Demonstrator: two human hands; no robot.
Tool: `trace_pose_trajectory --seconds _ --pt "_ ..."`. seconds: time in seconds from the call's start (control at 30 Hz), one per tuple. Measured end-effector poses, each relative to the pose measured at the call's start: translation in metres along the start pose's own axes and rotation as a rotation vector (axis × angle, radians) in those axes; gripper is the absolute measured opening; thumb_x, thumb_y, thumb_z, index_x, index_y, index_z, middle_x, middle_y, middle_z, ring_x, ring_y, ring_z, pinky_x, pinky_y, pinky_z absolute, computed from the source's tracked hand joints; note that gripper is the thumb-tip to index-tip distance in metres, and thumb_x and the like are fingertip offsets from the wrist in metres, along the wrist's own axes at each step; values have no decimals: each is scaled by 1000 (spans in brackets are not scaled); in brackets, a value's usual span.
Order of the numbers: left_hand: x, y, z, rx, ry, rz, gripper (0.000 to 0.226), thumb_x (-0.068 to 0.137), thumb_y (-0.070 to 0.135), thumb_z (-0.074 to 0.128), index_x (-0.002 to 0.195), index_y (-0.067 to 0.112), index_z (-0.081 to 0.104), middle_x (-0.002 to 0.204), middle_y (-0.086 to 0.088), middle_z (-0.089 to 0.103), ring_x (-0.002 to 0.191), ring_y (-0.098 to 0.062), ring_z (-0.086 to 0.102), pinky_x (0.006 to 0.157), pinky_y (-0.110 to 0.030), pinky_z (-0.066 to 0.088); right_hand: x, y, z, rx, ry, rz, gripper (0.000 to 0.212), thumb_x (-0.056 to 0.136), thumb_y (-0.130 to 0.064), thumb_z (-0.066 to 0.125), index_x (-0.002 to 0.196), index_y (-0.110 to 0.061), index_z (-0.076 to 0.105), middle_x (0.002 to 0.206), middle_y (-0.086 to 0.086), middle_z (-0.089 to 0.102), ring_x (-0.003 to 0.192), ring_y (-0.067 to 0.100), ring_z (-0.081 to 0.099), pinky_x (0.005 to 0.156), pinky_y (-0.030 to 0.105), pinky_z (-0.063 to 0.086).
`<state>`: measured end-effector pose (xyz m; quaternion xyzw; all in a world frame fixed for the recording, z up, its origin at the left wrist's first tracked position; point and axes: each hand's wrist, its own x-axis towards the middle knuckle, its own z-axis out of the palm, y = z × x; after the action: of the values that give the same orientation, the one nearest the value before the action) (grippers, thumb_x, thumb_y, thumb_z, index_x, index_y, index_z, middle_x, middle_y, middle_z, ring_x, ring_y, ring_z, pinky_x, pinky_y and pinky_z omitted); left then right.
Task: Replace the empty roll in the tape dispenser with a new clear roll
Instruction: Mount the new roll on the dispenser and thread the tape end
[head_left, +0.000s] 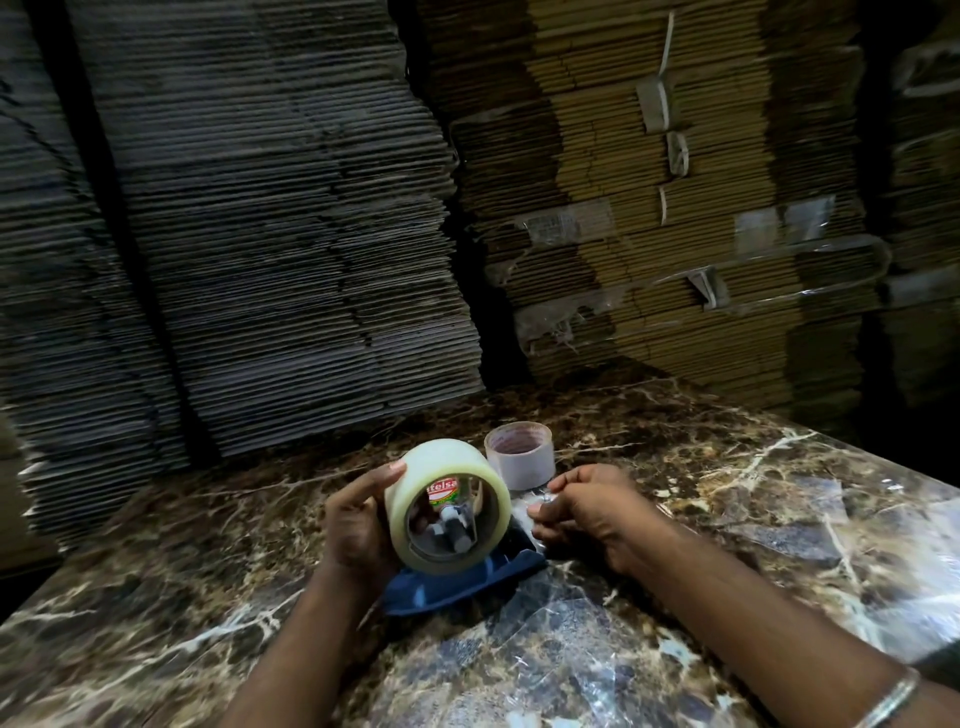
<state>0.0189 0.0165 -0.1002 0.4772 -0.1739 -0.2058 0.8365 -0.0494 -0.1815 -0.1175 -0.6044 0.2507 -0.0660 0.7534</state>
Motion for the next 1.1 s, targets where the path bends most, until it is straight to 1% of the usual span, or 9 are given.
trace_pose_trajectory --seconds 0.17,0.3,0.43,0.57,0.67,0.73,0.87,0.97,1.1 --pt "0 3 -2 95 -39 -50 45 48 34 79 80 2 78 77 -20 74 68 -31 71 66 -36 59 3 0 1 -17 39 3 21 80 22 61 88 3 60 78 25 71 63 31 72 74 45 63" --pt "2 6 -1 121 3 -83 44 47 31 80 81 4 77 81 -23 70 70 -35 68 69 -38 57 1 0 3 -31 52 -9 21 79 23 62 87 4 61 77 25 71 59 30 71 68 42 63" --pt "3 6 -3 65 -17 -37 40 52 38 73 74 4 76 69 -18 70 63 -32 66 64 -33 56 0 0 3 -22 58 -22 21 79 23 62 87 4 61 79 26 70 64 33 72 75 46 63" --pt "3 7 -10 110 25 -40 56 36 31 84 79 -2 73 67 -18 68 59 -31 65 61 -31 55 -1 1 1 -39 50 -45 19 83 21 58 87 3 59 84 26 69 64 31 70 61 37 60" --pt "2 7 -9 146 46 -48 33 62 25 64 76 -3 75 65 -18 69 55 -29 66 61 -32 54 1 4 1 -24 48 -55 18 84 22 55 90 4 57 82 26 68 62 30 68 62 39 61" --pt "2 8 -7 162 35 -72 31 68 23 58 75 0 77 70 -19 71 59 -30 68 63 -34 56 3 5 2 -14 46 -54 21 83 22 55 89 3 57 78 25 68 60 29 67 66 41 60" --pt "2 10 -1 201 16 -88 31 71 24 58 74 1 78 68 -17 73 57 -27 69 61 -34 57 4 5 2 -11 47 -51 20 81 23 56 87 4 58 74 24 68 55 28 66 61 41 61" --pt "2 12 1 235 41 -91 31 67 27 65 80 1 77 73 -18 72 60 -28 68 69 -37 53 6 4 2 -25 56 -42 21 81 23 57 95 7 61 79 25 69 59 28 69 63 42 62" --pt "3 12 4 250 67 -91 37 65 29 69 87 0 77 83 -23 72 69 -32 67 75 -40 52 4 2 4 -32 54 -35 19 81 22 59 91 6 61 79 25 69 59 29 68 59 39 62"
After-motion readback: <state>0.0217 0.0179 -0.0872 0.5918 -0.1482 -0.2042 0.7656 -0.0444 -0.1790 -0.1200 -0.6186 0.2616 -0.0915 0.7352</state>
